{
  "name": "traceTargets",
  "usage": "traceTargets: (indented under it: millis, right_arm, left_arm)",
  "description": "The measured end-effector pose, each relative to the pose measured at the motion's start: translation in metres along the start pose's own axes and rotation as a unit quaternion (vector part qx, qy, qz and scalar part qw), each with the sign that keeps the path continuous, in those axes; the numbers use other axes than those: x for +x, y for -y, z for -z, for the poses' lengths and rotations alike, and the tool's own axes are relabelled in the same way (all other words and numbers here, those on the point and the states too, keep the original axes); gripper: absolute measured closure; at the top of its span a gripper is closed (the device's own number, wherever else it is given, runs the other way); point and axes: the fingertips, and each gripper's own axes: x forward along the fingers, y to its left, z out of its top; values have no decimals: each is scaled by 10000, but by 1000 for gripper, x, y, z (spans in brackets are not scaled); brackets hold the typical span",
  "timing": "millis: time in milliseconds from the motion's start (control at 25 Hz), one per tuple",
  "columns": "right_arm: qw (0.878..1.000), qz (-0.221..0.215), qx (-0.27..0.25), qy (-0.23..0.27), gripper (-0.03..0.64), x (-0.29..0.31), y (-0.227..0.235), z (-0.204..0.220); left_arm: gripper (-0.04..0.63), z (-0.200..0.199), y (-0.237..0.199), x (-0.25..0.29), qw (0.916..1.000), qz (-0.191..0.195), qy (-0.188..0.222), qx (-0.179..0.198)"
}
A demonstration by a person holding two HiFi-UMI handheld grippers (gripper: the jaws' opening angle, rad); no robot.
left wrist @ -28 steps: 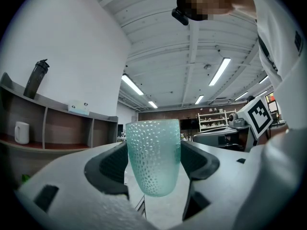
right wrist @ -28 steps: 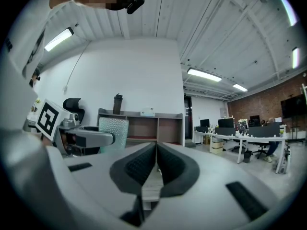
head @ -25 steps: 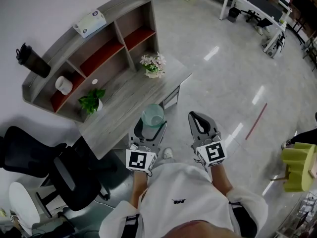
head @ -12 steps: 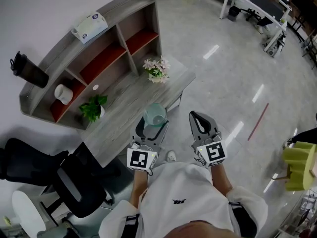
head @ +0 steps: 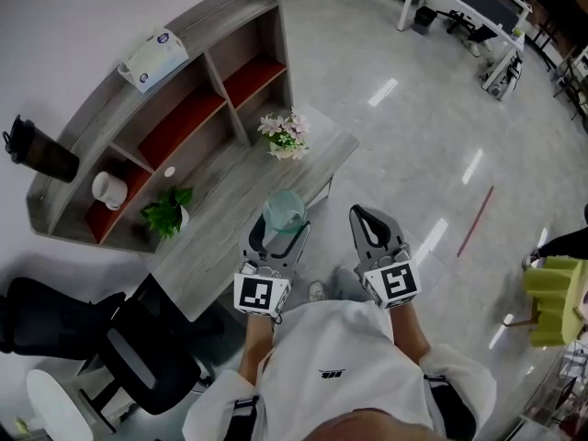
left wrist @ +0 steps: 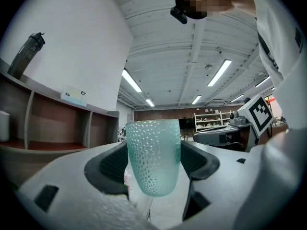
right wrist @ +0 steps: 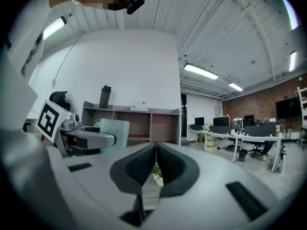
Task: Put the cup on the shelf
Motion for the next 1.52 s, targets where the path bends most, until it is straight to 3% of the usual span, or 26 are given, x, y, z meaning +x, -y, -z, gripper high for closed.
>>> traceTargets:
  millis: [640,800,920,1520]
  right_arm:
    - [9998,-178,-98,43,586,50,38,-3]
    - [9996,-252,-75,55,585,66,51,-2]
    - [9994,-321,-64,56,586,81,60,-2]
    - [9974,-700,147,-47,585,146,134,2]
  left_arm:
    - [236,5,-23,54,9999,-161,26,39]
    - [237,1,-28,73,9996,-233,-10,-154]
    - [236,8,-38,86,9996,-283,-14,18]
    - [236,10,-57,180,9975,-639,-258,-125]
